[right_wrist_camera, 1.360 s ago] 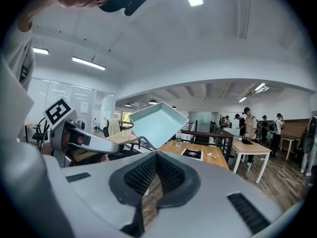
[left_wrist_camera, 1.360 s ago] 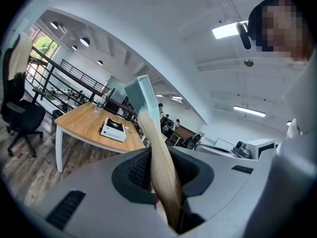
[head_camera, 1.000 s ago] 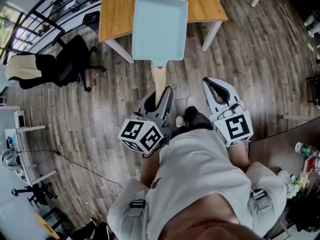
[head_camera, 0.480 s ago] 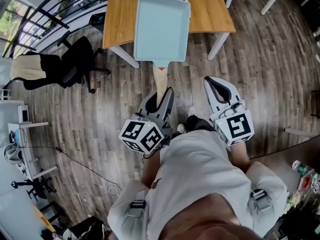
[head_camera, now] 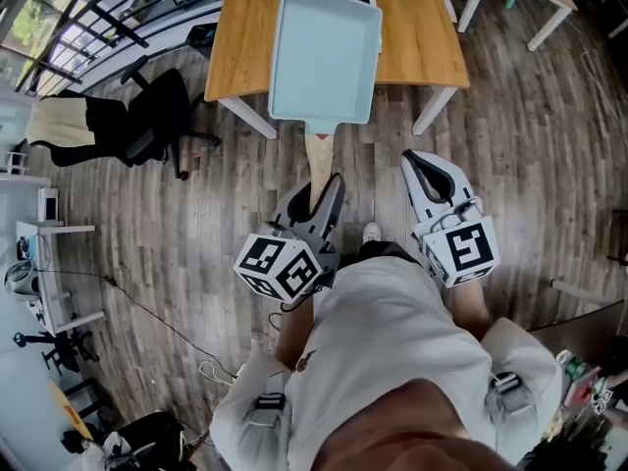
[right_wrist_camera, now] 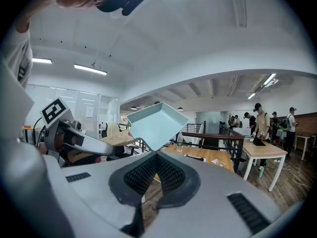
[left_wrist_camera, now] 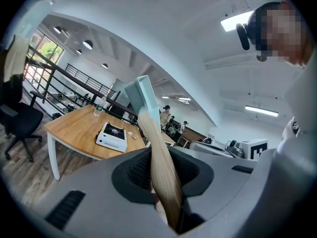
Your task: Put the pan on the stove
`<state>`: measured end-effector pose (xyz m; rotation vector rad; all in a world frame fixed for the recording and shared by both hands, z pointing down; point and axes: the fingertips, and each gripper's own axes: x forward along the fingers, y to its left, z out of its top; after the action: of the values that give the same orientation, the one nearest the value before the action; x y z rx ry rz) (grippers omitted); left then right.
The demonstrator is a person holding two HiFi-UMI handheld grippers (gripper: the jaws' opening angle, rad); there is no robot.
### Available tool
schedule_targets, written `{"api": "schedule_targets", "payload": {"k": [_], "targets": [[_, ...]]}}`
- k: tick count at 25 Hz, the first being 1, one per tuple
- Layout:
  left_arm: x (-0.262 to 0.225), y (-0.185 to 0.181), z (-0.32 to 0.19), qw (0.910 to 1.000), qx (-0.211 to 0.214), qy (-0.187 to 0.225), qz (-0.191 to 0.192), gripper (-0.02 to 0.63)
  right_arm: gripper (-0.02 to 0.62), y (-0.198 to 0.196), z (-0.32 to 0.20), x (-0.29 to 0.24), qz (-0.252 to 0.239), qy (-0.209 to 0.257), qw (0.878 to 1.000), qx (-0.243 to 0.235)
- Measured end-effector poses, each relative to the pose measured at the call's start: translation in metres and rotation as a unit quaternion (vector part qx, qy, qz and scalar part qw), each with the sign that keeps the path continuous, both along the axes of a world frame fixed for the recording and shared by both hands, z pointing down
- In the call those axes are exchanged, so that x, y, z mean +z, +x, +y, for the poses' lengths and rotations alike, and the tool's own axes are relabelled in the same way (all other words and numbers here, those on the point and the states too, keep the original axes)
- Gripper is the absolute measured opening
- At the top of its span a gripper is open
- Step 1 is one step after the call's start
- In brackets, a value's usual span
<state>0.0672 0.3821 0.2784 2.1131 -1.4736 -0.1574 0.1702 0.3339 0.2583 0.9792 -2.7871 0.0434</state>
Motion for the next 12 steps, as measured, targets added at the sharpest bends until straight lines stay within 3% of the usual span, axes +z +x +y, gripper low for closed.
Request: {"api": "schedule_targets", "payload": {"k": [12], "targets": [[-0.001,0.0,-0.032,0.9999,-0.01,-0.003,-0.002,0.091,0.02,0.0,-0.036,0.001,-0.008,-0.005,1.0,-0.011]]}}
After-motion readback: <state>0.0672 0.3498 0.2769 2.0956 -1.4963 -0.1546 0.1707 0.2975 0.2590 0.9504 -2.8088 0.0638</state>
